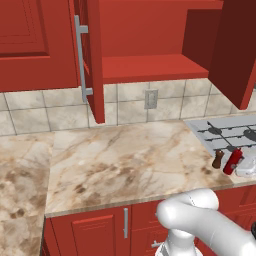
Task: Take 2 condiments from the cabinet and move them on the counter near the stove.Make sure the condiments are lined up with each other, next to each other.
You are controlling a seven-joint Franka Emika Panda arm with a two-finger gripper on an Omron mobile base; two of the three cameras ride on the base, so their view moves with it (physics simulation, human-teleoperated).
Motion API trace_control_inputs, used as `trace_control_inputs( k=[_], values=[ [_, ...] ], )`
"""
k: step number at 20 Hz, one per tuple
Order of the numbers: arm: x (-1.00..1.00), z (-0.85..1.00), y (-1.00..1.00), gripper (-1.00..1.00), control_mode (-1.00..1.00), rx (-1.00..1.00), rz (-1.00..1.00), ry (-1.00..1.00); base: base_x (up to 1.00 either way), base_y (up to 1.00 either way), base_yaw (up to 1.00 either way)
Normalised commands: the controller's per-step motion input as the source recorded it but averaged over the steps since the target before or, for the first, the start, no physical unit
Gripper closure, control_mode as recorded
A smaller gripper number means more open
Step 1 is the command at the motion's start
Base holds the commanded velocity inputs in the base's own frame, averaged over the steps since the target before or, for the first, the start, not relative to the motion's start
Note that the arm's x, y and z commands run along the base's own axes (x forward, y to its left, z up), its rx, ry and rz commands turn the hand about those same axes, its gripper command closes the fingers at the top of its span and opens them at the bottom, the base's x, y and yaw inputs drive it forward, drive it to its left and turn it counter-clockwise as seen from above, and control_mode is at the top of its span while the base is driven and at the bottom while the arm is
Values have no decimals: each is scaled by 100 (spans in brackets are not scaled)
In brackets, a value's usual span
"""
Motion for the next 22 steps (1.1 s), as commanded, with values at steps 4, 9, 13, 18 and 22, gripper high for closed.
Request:
trace_control_inputs(
  k=[4,9,13,18,22],
  values=[
    [15,-3,0,100,-100,0,0,0,0,0,0],
    [12,-15,0,100,-100,0,0,0,0,0,0],
    [9,-18,0,100,-100,0,0,0,0,0,0],
    [12,-9,0,100,-100,0,0,0,0,0,0],
    [15,-7,0,100,-100,0,0,0,0,0,0]
  ],
)
